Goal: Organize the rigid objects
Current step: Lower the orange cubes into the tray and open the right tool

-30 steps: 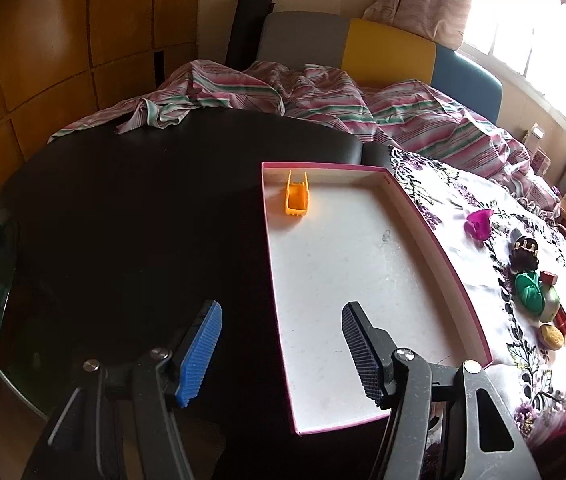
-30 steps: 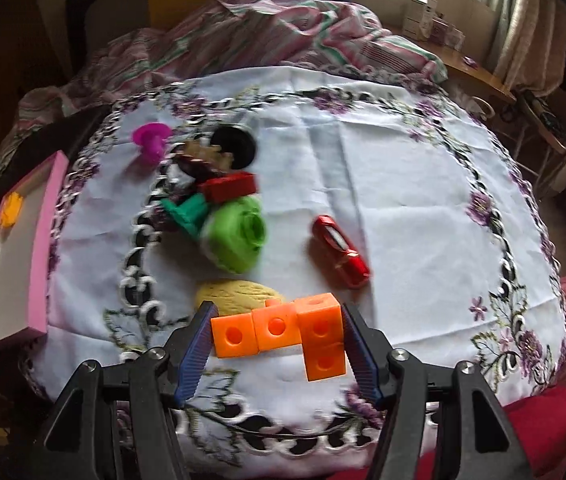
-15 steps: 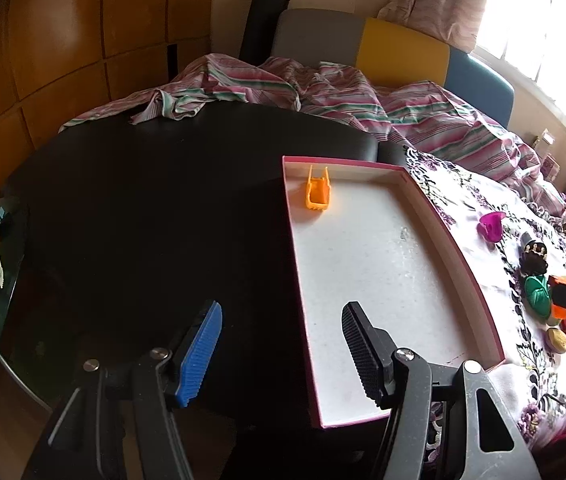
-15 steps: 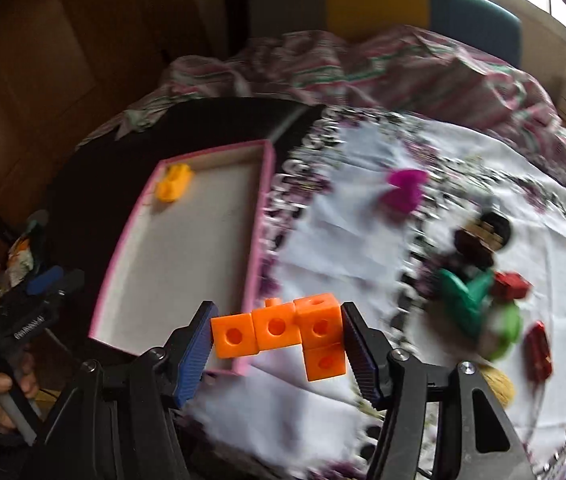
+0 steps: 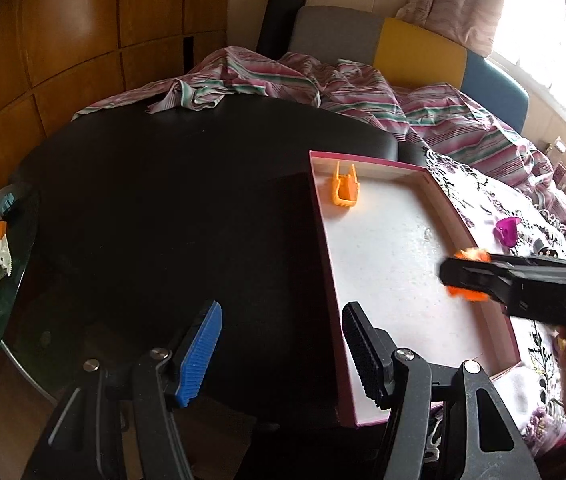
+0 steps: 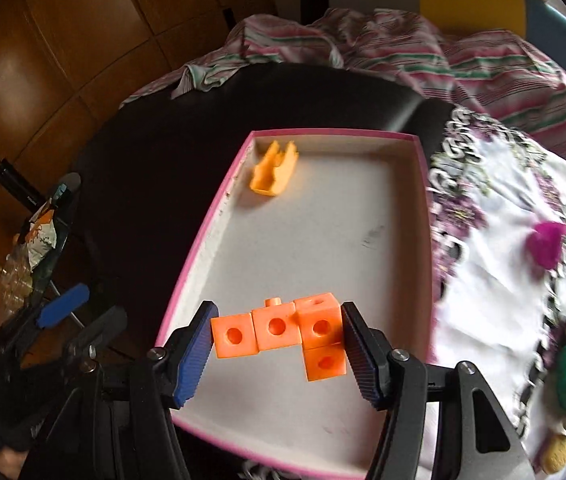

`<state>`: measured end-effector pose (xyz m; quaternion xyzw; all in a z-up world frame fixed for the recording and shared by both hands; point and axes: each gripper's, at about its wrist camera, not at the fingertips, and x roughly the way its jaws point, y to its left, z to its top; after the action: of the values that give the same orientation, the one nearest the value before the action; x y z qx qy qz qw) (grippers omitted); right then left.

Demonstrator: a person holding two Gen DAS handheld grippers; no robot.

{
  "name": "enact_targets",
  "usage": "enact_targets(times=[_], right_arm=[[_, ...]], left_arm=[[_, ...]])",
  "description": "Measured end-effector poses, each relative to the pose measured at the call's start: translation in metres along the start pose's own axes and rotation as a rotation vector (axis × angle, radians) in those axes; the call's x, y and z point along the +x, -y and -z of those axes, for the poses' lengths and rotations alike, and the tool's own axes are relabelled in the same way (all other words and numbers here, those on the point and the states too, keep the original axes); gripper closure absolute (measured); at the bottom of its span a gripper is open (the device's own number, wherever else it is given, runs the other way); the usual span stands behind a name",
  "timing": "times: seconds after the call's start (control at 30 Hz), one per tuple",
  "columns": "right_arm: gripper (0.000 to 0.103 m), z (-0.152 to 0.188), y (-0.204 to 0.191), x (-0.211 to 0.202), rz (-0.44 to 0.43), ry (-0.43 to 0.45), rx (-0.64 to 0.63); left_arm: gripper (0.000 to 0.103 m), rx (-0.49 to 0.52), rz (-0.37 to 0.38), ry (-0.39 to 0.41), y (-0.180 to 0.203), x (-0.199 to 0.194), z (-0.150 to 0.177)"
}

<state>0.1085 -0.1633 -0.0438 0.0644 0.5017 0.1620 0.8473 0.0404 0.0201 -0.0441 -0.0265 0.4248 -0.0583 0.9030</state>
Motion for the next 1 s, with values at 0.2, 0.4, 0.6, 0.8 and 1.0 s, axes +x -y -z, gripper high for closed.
enact_targets(times=[0.2,0.4,0.6,0.8,1.0], right_arm=[[0.04,-0.026,-0.013,0.029,0.0,-0.027,0.002],[0.04,-0.043,-0.015,0.066,0.021,-0.081,0.038],[0.039,-0.05,-0.015,0.083,0.009,-0.072,0.062],[0.039,-0.046,-0.019,0.068,-0.015,-0.023,0.064],[0.039,-0.036,-0.017,0.053,0.002,0.008,0.06]], left_arm=[[0.039,-0.013,-0.013,-0.005,-0.007,0.002,0.0],[0.039,-0.028,-0.023,-0.014,-0.016,0.005,0.001],[0.039,-0.032,-0.032,-0.026,-0.02,0.008,0.003],[0.039,-0.046,-0.038,-0.022,-0.024,0.007,0.002],[0.039,-0.042,-0.038,-0.017,-0.021,0.003,0.003]])
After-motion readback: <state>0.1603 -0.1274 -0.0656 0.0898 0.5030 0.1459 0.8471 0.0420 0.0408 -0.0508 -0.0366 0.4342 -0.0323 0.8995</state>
